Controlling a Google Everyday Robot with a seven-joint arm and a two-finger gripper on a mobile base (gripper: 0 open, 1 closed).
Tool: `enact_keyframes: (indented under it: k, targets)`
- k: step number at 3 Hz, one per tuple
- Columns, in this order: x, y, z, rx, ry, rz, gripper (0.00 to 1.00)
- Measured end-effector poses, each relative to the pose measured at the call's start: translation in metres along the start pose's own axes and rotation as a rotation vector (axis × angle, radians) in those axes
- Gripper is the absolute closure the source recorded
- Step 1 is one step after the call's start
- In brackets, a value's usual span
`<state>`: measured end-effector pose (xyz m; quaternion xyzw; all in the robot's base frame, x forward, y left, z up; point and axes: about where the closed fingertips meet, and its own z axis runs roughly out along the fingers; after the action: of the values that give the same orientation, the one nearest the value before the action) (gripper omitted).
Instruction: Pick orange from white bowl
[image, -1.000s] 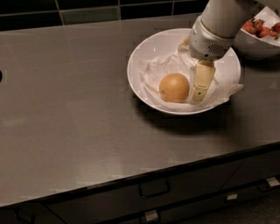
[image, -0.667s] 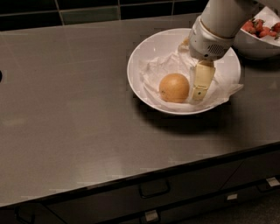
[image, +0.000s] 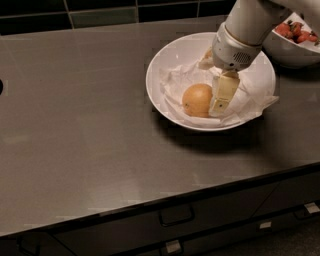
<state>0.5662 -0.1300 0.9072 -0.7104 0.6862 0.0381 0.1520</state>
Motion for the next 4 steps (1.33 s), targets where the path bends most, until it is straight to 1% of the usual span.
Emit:
enact_keyframes:
  k: [1,2,4]
  targets:
    - [0.004,-0.004,0.014,-0.03,-0.012,0.001,0.28]
    - [0.006,-0.006,0.023,-0.047,-0.02,0.004,0.35]
    - [0.002,-0.005,0.031,-0.066,-0.035,-0.004,0.34]
